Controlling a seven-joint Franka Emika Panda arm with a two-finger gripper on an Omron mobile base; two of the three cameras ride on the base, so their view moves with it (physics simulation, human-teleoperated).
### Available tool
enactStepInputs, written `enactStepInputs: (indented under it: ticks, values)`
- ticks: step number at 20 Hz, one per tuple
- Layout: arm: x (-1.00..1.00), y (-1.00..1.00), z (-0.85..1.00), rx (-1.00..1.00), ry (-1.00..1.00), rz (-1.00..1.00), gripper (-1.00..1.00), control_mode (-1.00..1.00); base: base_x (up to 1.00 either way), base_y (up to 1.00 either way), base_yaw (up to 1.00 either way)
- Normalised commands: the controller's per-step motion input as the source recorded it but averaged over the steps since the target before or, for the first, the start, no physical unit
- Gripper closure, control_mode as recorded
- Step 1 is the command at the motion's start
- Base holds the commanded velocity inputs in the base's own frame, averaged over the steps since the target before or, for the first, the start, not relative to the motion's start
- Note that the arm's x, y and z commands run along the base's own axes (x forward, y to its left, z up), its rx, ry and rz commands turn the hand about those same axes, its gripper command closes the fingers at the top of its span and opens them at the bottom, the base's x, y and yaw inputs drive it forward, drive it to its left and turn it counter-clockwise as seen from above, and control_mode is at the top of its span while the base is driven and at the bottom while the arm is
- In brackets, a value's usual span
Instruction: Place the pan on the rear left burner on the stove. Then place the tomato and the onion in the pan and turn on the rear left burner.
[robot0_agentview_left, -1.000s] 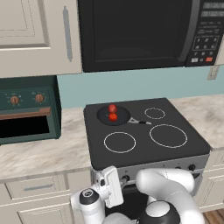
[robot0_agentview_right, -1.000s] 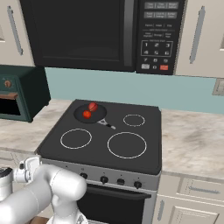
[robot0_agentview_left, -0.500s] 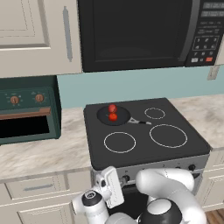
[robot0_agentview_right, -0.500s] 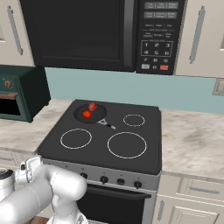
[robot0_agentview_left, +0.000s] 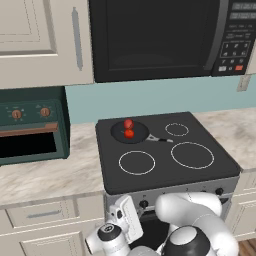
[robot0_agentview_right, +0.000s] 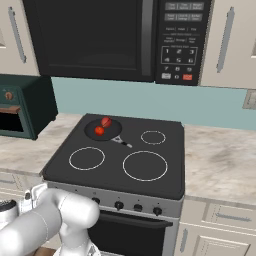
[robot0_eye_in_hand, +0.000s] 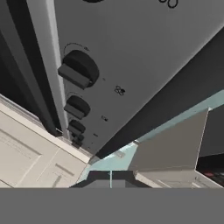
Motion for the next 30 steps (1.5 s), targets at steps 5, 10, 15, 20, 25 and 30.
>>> enactStepInputs:
  ticks: [5,10,15,20,25,30]
  values:
    - [0.19,0.00,-0.13,0.05,0.09,0.12,1.00,-1.00,0.00,0.00,0.00]
    - [0.16,0.00,-0.19,0.05,0.11,0.13,1.00,-1.00,0.00,0.00,0.00]
    - [0.03,0.00,-0.27,0.03,0.12,0.13,1.00,-1.00,0.00,0.00,0.00]
    - [0.10,-0.01,-0.20,0.05,0.12,0.11,1.00,-1.00,0.00,0.00,0.00]
    - [0.14,-0.05,-0.14,0.05,0.10,0.11,1.00,-1.00,0.00,0.00,0.00]
    - [0.04,-0.10,-0.14,0.03,0.08,0.10,1.00,-1.00,0.00,0.00,0.00]
